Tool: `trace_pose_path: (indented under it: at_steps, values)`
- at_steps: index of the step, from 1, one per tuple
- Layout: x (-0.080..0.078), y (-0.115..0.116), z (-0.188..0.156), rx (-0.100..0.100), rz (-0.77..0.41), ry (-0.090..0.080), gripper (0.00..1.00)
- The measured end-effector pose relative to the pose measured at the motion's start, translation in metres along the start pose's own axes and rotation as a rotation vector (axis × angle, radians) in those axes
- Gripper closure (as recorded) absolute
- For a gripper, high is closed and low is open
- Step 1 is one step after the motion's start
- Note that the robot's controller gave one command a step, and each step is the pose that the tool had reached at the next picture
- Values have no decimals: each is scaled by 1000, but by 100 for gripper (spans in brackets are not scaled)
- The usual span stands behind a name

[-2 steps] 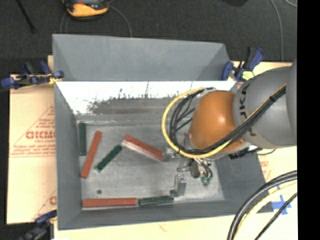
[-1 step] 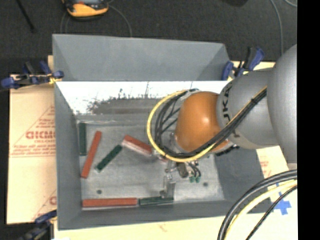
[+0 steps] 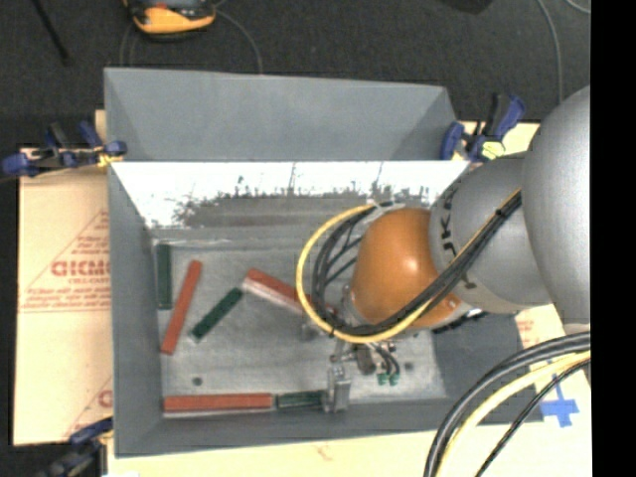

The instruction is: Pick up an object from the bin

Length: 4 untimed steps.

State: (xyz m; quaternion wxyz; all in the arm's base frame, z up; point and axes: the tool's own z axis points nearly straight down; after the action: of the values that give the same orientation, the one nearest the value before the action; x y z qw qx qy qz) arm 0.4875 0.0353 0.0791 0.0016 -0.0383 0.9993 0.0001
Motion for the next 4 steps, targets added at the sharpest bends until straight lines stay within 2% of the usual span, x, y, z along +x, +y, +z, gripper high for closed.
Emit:
trace_pose_path:
  at_steps: [1,2,3,4]
  values:
    - [14,12,6,1,-104,-1,100]
    - [14,12,6,1,-104,-1,100]
    - [-12,0,-45,0,-81,6,100]
    - [-3,3,-87,0,-69,0,0]
